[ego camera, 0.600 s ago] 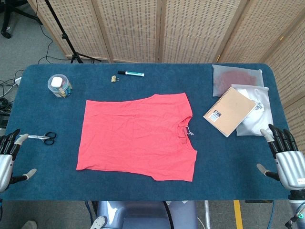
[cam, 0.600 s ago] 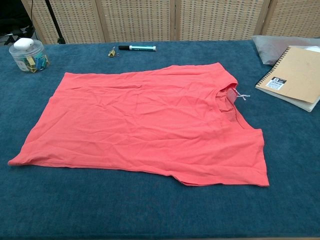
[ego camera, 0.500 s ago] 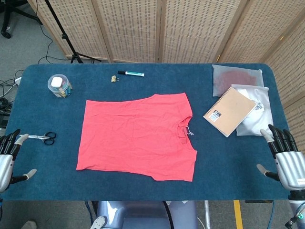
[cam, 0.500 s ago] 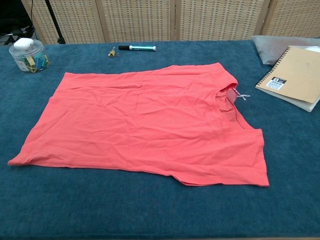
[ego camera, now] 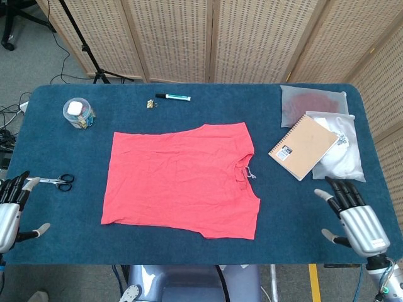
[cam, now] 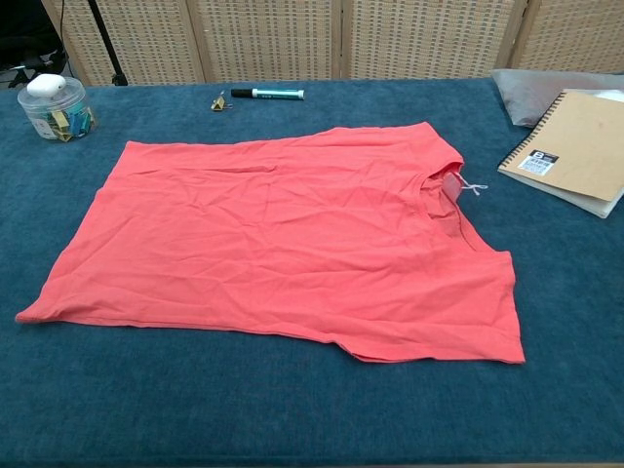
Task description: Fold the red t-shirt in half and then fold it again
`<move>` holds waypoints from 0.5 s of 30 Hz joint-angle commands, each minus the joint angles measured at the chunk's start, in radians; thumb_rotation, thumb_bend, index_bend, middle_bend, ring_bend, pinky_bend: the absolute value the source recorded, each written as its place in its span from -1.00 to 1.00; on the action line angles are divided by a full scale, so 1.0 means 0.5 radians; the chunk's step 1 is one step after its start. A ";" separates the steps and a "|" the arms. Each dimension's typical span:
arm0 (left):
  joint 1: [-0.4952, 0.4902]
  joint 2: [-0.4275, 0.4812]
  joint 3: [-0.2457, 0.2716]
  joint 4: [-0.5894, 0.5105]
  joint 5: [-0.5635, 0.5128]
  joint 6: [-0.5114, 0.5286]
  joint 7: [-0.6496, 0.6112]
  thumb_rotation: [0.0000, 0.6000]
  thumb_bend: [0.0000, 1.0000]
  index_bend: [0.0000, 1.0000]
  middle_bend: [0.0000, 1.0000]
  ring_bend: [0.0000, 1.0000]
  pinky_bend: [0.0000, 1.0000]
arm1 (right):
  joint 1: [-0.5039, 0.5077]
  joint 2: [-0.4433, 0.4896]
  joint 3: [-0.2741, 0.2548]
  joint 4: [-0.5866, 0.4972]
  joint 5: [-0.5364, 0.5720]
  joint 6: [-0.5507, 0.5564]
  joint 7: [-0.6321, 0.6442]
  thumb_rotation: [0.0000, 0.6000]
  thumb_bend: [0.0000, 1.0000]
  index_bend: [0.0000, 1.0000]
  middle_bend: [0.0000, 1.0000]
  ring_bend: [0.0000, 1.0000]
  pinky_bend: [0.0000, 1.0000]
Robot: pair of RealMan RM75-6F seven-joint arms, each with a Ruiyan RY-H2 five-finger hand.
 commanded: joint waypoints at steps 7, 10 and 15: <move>-0.007 -0.017 -0.012 -0.005 -0.055 -0.015 0.035 1.00 -1.00 -1.00 -1.00 -1.00 -1.00 | 0.363 -0.184 -0.155 0.047 -0.394 -0.535 -0.028 1.00 -1.00 -0.44 -1.00 -1.00 -1.00; -0.011 -0.017 -0.012 -0.003 -0.062 -0.024 0.031 1.00 -1.00 -1.00 -1.00 -1.00 -1.00 | 0.405 -0.253 -0.111 0.004 -0.312 -0.649 -0.150 1.00 -1.00 -0.41 -1.00 -1.00 -1.00; -0.015 -0.019 -0.011 0.002 -0.070 -0.035 0.030 1.00 -1.00 -1.00 -1.00 -1.00 -1.00 | 0.444 -0.348 -0.039 -0.071 -0.171 -0.759 -0.351 1.00 -1.00 -0.35 -1.00 -1.00 -1.00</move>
